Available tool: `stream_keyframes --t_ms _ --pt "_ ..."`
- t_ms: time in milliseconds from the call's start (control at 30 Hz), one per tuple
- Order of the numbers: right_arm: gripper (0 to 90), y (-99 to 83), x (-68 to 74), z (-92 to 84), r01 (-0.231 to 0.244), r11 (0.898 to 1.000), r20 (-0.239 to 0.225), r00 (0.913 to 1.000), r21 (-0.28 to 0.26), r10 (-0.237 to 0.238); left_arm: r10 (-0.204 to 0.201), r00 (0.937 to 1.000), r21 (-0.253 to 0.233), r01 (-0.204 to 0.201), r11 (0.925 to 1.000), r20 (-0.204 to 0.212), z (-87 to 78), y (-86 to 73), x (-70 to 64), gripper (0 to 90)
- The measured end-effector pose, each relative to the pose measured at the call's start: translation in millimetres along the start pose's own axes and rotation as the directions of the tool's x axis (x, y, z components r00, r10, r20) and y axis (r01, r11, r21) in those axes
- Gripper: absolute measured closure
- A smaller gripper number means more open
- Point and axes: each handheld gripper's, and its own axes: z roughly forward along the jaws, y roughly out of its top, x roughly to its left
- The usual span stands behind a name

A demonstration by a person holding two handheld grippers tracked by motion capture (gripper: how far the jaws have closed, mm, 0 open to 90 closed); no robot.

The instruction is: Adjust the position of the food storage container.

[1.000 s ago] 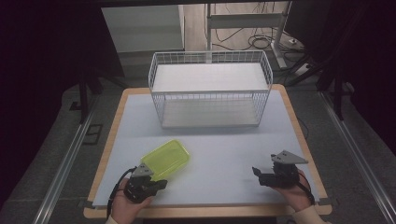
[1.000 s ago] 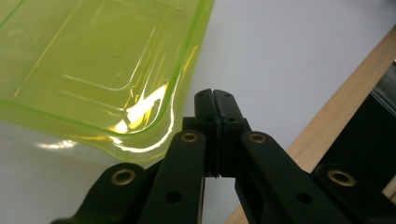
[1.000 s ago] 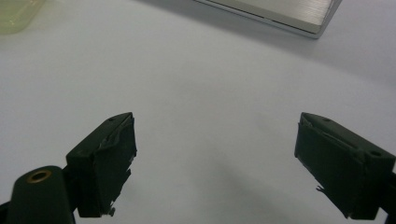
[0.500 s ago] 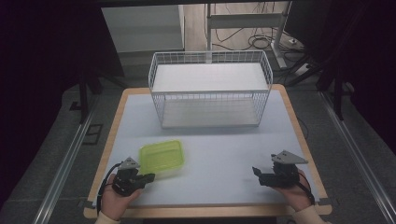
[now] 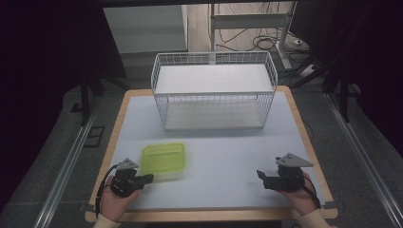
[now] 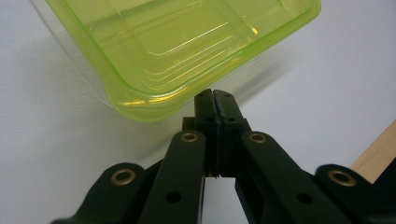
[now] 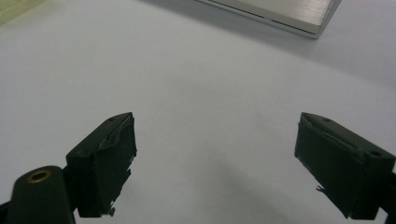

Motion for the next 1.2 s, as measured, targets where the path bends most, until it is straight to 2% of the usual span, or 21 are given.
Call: stream_keyframes --t_ms 100,233,333,500,667,833,967,1033,1200 --pt "12.9 0.0 -0.1 0.0 0.000 1.000 0.000 1.0000 0.000 0.000 0.003 1.0000 -0.004 -0.003 1.0000 0.005 -0.8 0.4 -1.3 89.9" --pt "12.9 0.1 -0.4 0.5 -0.010 1.000 -0.006 0.9999 -0.002 0.010 0.008 0.9992 -0.031 -0.007 0.9995 0.038 -8.3 3.6 -4.7 89.9" --pt "12.9 0.2 0.1 0.6 -0.009 1.000 -0.010 0.9999 -0.003 0.009 0.003 0.9996 -0.068 -0.001 0.9977 0.029 -19.5 7.9 -2.7 89.9" --pt "12.9 0.3 -0.5 0.0 -0.013 1.000 -0.011 0.9999 -0.005 0.013 -0.055 0.9985 -0.128 0.055 0.9903 -0.003 -35.1 11.8 14.9 89.9" --pt "12.9 0.4 -0.9 -0.2 -0.013 1.000 -0.009 0.9999 -0.007 0.013 -0.110 0.9934 -0.153 0.103 0.9828 -0.034 -40.7 13.2 35.8 89.9" --pt "12.9 1.1 0.0 0.9 -0.014 1.000 -0.007 0.9999 -0.003 0.014 -0.158 0.9862 -0.140 0.150 0.9788 -0.049 -31.8 15.0 55.4 90.0" --pt "12.9 1.1 -0.3 1.2 -0.013 1.000 -0.005 0.9999 -0.003 0.013 -0.199 0.9792 -0.114 0.193 0.9746 -0.041 -18.9 15.3 69.0 90.0" --pt "12.9 1.0 -0.4 2.0 -0.013 1.000 -0.006 0.9999 -0.001 0.013 -0.217 0.9759 -0.095 0.214 0.9722 -0.021 -11.7 14.6 73.7 90.0" --pt "12.9 1.1 -0.3 2.4 -0.009 1.000 -0.006 0.9999 -0.001 0.009 -0.236 0.9718 -0.062 0.236 0.9699 0.001 0.8 13.0 77.6 90.0"
